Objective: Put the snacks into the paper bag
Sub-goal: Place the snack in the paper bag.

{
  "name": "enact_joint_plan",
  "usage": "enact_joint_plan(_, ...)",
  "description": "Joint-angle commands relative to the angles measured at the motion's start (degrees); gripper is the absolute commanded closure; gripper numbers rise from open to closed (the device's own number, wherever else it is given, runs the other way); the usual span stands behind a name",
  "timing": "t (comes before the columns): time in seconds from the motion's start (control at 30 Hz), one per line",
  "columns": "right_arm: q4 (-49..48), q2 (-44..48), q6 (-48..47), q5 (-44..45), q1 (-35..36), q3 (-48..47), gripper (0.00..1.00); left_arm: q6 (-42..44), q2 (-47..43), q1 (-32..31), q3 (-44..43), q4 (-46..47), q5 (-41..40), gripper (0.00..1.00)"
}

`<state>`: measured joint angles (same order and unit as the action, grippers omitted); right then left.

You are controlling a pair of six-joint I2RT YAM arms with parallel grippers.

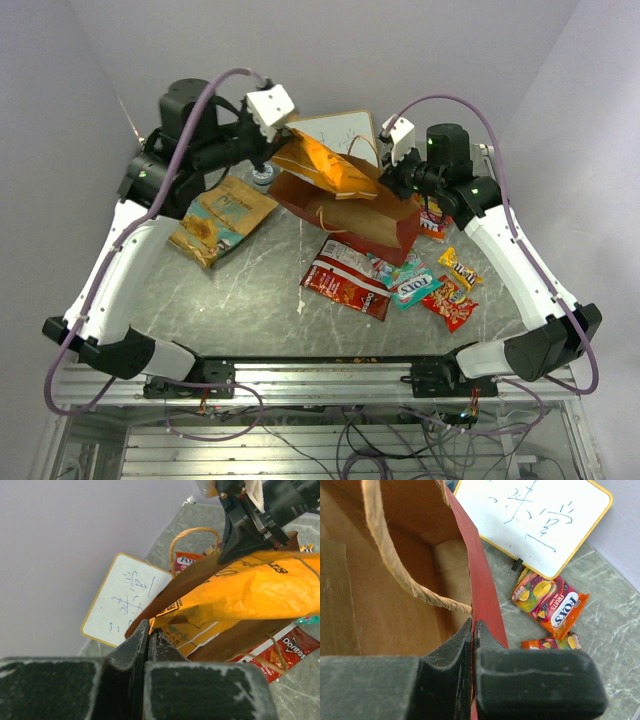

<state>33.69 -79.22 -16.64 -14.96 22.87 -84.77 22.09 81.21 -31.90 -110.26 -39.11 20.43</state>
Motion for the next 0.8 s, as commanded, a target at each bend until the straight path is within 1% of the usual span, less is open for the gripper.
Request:
enact_joint_plan(0.0, -1.5, -0.7, 1.7, 0.2, -0.4, -2.4, 1.00, 3.9, 1.1, -6.6, -2.7, 1.5, -12.7, 0.93)
enact_joint_plan(0.13, -1.1, -1.5, 2.3, 0.7, -0.4, -3.0, 1.00, 6.6, 2.6, -11.3, -2.4, 0.5, -17.9, 0.93)
enact_joint_plan(0.23, -1.0, -2.1, 2.7, 1.9, -0.4, -3.6, 1.00, 10.4, 3.6, -14.4, -2.3, -0.5, -21.9, 0.93)
enact_joint_plan(0.37, -1.1, -2.7, 3.1, 2.3, -0.5, -4.0, 1.00, 14.0, 4.4, -17.0, -2.2, -2.3, -24.3, 0.93)
enact_joint_plan(0.53, -1.1, -3.2, 3.6, 1.7, -0.8, -4.3, 1.00, 15.2, 5.8, -19.8, -1.7, -2.6, -27.2, 0.93)
enact_joint_plan(0.67, -1.5, -2.6, 3.5, 1.4, -1.3, -3.7, 1.00, 15.4, 6.7, -20.9, -1.9, -2.9, -26.7, 0.93)
enact_joint_plan(0.77, -1.8, -2.1, 3.8, 0.9, -1.9, -3.1, 1.00, 14.6, 7.4, -20.9, -3.3, -4.2, -22.7, 0.93)
